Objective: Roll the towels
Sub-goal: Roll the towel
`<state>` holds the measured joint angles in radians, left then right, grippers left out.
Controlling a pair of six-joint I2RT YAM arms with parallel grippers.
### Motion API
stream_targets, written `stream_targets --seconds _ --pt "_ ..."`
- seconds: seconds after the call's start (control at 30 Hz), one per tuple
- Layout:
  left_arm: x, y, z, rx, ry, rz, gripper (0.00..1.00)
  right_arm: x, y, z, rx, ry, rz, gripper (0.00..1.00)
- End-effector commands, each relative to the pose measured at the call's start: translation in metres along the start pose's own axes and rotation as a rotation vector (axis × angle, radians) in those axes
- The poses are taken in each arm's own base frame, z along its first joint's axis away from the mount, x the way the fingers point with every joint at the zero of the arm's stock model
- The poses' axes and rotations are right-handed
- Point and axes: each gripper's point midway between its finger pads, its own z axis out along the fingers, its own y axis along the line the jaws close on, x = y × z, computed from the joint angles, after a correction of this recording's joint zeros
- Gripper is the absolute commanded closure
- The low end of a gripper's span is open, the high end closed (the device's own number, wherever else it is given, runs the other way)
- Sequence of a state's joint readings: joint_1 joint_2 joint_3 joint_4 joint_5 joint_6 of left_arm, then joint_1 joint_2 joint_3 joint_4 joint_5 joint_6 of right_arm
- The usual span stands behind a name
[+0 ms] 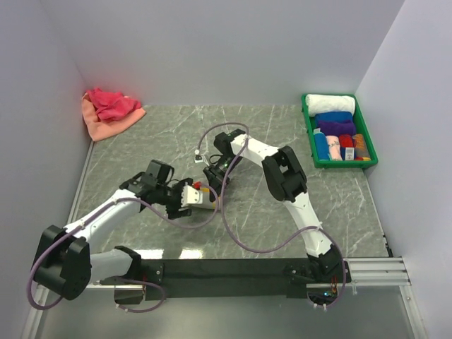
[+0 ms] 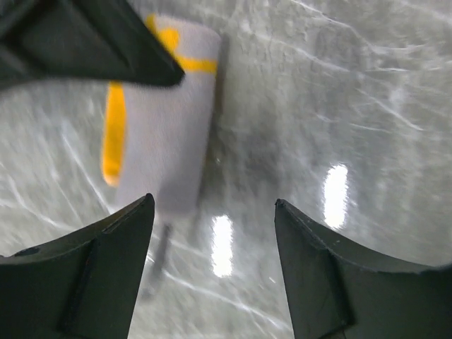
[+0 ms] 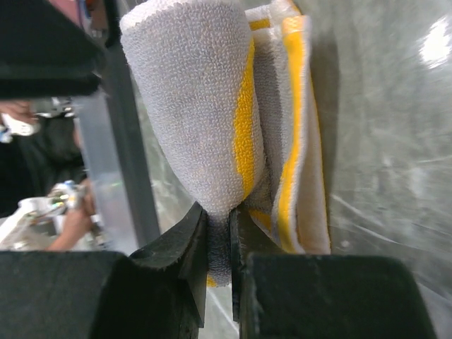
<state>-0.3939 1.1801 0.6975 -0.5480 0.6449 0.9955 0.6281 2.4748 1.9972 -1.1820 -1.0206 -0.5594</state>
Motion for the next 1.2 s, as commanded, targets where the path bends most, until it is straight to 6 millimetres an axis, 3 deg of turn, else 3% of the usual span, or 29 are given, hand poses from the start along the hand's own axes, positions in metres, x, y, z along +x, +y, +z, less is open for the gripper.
stream_targets --seconds 0.0,0.17,0.23,0.27,0.4,0.53,0.63,0.67,0.73,0.77,0.83,0.87,0.93,1.0,1.03,1.1,1.13,1.17 --pt "-0.019 0.033 0.009 -0.143 0.002 0.192 0.26 0.038 -0.031 0.018 0.055 0.149 0.062 1.00" --pt "-0.027 0.037 0.026 -0.110 0.009 0.246 0.29 0.038 -0.033 0.020 0.052 0.146 0.070 1.00" --pt "-0.017 0.029 0.040 -0.042 0.045 0.213 0.34 0.038 -0.035 0.020 0.055 0.143 0.075 1.00" --pt "-0.017 0.030 0.042 -0.025 0.052 0.204 0.40 0.037 -0.035 0.019 0.060 0.141 0.067 1.00" --pt "0.011 0.009 0.058 0.128 0.139 0.119 0.56 0.034 -0.037 0.014 0.081 0.112 0.071 0.99" --pt "0.026 -0.006 0.062 0.206 0.193 0.030 0.70 0.028 -0.035 0.000 0.128 0.086 0.068 0.79" --pt "0.026 -0.015 0.061 0.285 0.189 -0.071 0.83 0.010 -0.021 -0.036 0.203 -0.013 0.028 0.55" --pt "0.033 -0.021 0.060 0.319 0.212 -0.119 0.86 0.013 -0.019 -0.043 0.223 -0.029 0.045 0.49" --pt "0.034 -0.025 0.058 0.343 0.222 -0.182 0.91 0.004 -0.024 -0.071 0.311 -0.101 0.022 0.47" --pt "0.033 -0.025 0.061 0.363 0.217 -0.212 0.94 0.001 -0.011 -0.088 0.344 -0.147 0.019 0.36" --pt "0.035 -0.028 0.058 0.390 0.233 -0.293 0.97 -0.006 -0.015 -0.120 0.435 -0.230 0.009 0.35" --pt "0.035 -0.022 0.061 0.399 0.231 -0.331 0.99 -0.009 -0.003 -0.136 0.466 -0.266 -0.009 0.35" --pt "0.032 -0.027 0.059 0.451 0.230 -0.417 0.99 -0.010 -0.002 -0.167 0.541 -0.344 -0.012 0.35" --pt "0.030 -0.023 0.060 0.507 0.229 -0.499 0.99 -0.009 0.013 -0.193 0.616 -0.407 -0.050 0.35" --pt "0.025 -0.011 0.061 0.503 0.220 -0.507 0.99 -0.008 0.023 -0.211 0.675 -0.438 -0.071 0.35" --pt "0.033 -0.009 0.068 0.548 0.239 -0.585 0.99 -0.001 0.029 -0.222 0.732 -0.454 -0.090 0.36" --pt "0.026 -0.003 0.067 0.569 0.234 -0.617 0.99 -0.001 0.044 -0.230 0.761 -0.479 -0.121 0.36" --pt "0.035 -0.004 0.073 0.608 0.240 -0.667 0.99 0.003 0.047 -0.232 0.773 -0.482 -0.121 0.36"
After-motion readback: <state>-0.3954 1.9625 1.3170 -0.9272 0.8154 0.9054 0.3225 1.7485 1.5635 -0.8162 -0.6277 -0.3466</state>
